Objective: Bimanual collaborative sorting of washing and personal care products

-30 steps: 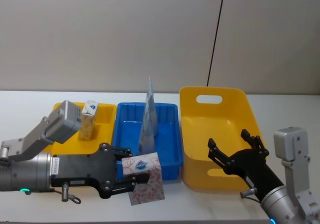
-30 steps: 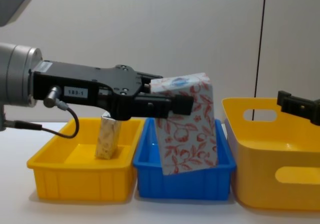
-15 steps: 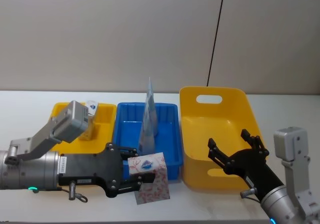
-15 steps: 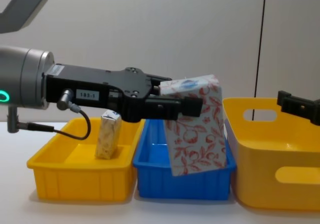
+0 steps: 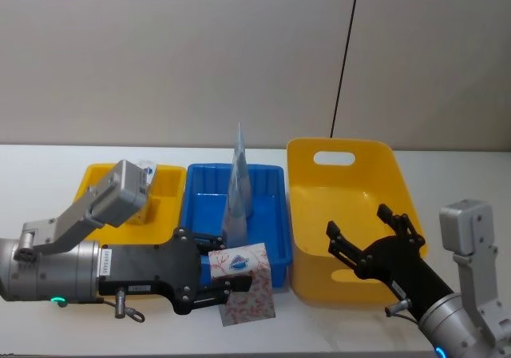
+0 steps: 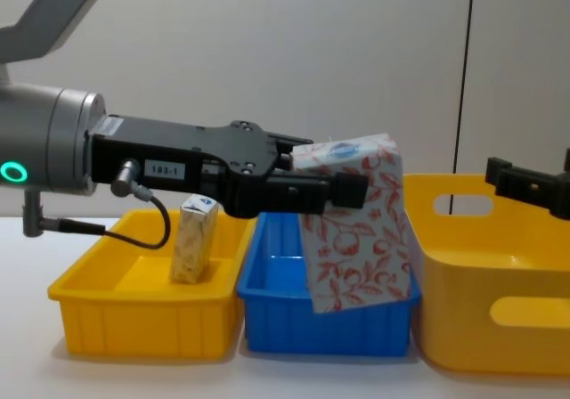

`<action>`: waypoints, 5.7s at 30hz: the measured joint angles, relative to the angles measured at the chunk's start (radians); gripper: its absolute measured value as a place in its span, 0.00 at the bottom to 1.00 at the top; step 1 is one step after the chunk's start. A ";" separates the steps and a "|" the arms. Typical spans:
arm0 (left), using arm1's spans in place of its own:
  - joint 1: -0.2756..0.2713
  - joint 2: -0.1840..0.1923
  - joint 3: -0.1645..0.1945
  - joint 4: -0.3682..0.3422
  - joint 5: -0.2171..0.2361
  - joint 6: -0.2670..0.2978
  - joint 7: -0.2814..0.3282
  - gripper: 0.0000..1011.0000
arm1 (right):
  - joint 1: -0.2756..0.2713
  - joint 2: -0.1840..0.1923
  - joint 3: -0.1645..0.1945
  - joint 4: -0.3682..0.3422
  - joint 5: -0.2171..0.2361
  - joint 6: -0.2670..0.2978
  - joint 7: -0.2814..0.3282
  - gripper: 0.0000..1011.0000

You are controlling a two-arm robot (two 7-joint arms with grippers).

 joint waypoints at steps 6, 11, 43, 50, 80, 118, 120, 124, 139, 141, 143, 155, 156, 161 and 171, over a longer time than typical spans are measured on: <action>-0.002 -0.001 0.002 0.002 0.000 -0.001 0.000 0.38 | 0.020 0.026 0.005 0.016 0.039 -0.011 0.084 0.99; -0.003 -0.002 0.003 0.004 0.000 -0.002 -0.001 0.38 | 0.038 0.048 0.005 0.032 0.070 -0.017 0.153 0.99; -0.005 -0.004 0.005 0.006 0.000 -0.002 -0.001 0.38 | 0.271 0.200 -0.089 0.250 0.250 -0.034 0.701 0.99; -0.005 -0.004 0.005 0.006 0.000 -0.002 -0.001 0.38 | 0.345 0.212 -0.130 0.327 0.265 -0.042 0.823 0.99; -0.005 -0.004 0.005 0.006 0.000 -0.002 -0.001 0.38 | 0.662 0.145 -0.311 0.711 0.250 -0.172 1.285 0.99; -0.005 -0.004 0.005 0.006 0.000 -0.002 -0.001 0.38 | 0.703 0.070 -0.385 0.748 0.216 -0.241 1.246 0.99; -0.005 -0.004 0.005 0.006 0.000 -0.002 -0.001 0.38 | 0.699 0.067 -0.389 0.743 0.213 -0.244 1.237 0.99; -0.005 -0.004 0.005 0.006 0.000 -0.002 -0.001 0.38 | 0.694 0.063 -0.394 0.734 0.208 -0.249 1.220 0.95; -0.005 -0.004 0.005 0.006 0.000 -0.002 -0.001 0.38 | 0.681 0.056 -0.405 0.702 0.201 -0.251 1.160 0.55; -0.005 -0.004 0.005 0.006 0.000 -0.002 -0.001 0.38 | 0.681 0.056 -0.405 0.700 0.201 -0.251 1.157 0.49; -0.005 -0.004 0.005 0.006 0.000 -0.002 0.000 0.38 | 0.680 0.057 -0.406 0.698 0.201 -0.251 1.152 0.41; -0.005 -0.004 0.005 0.006 0.000 -0.002 0.000 0.50 | 0.681 0.060 -0.409 0.696 0.208 -0.252 1.138 0.36; -0.005 -0.004 0.005 0.006 0.000 -0.002 -0.001 0.54 | 0.682 0.060 -0.410 0.696 0.209 -0.252 1.138 0.36; -0.005 -0.004 0.005 0.006 0.000 -0.002 -0.001 0.69 | 0.685 0.063 -0.412 0.699 0.214 -0.255 1.138 0.36; -0.005 -0.004 0.005 0.006 0.000 -0.002 -0.001 0.96 | 0.684 0.074 -0.415 0.692 0.223 -0.259 1.138 0.36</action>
